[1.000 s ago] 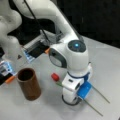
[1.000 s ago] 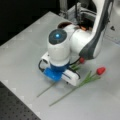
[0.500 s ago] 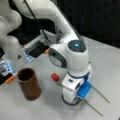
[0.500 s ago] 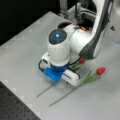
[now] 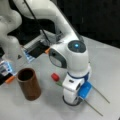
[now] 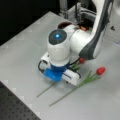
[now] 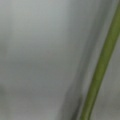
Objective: Flower insertion into a vase
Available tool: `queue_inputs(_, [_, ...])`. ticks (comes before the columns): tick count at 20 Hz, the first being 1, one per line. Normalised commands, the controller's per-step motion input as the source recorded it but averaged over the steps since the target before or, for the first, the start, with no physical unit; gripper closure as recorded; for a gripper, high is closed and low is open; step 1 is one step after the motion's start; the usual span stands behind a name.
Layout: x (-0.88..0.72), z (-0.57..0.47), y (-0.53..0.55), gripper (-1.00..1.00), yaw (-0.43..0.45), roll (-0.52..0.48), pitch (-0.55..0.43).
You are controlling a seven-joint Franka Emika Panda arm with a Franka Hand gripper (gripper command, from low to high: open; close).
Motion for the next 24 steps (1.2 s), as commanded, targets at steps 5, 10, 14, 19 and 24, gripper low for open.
queue_inputs(5, [0.02,-0.11,-0.06,1.0,-0.025,0.122,-0.07])
queue_inputs(10, [0.0,-0.07,-0.07,1.0,-0.034,0.131,-0.062])
queue_inputs(14, [-0.03,0.01,-0.05,1.0,-0.039,0.13,-0.059])
queue_inputs(19, [-0.09,0.1,-0.02,1.0,-0.043,0.124,-0.037])
queue_inputs(24, [-0.2,0.26,-0.02,1.0,-0.03,0.117,0.002])
